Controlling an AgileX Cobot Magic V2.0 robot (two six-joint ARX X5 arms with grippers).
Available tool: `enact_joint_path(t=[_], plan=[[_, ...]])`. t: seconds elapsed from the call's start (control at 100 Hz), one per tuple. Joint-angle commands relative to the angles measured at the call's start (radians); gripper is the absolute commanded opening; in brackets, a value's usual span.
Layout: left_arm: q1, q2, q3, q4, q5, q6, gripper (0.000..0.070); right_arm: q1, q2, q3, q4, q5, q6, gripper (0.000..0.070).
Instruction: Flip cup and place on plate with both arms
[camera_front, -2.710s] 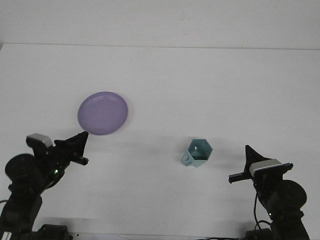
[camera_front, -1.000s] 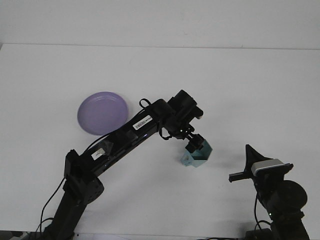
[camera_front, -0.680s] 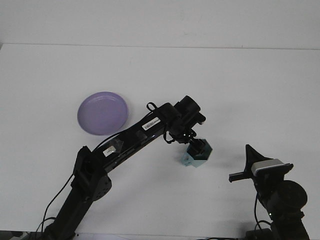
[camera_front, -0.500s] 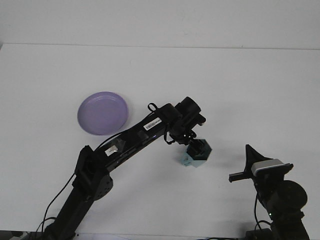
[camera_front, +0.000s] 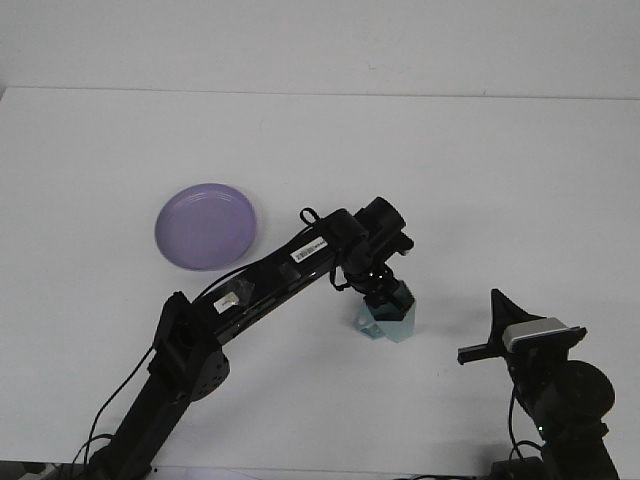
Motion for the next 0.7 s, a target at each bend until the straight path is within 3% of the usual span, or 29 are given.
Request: enact_joint_path(t=[0.0, 0.09, 0.37, 0.69], plan=[[0.009, 0.025, 0.069, -0.036, -0.01, 0.024, 0.0013, 0.0, -0.001, 0.004, 0.011, 0.0, 0.011, 0.0], [0.027, 0.024, 0.138, -0.11, -0.058, 0.039, 0.0013, 0.0, -0.001, 0.004, 0.011, 0.0, 0.011, 0.0], [0.171, -0.101, 0.2, -0.217, -0.092, 0.042, 0.0013, 0.0, -0.001, 0.004, 0.011, -0.001, 0.011, 0.0], [0.481, -0.251, 0.199, -0.234, -0.155, 0.008, 0.0013, 0.0, -0.001, 0.004, 0.011, -0.001, 0.012, 0.0]])
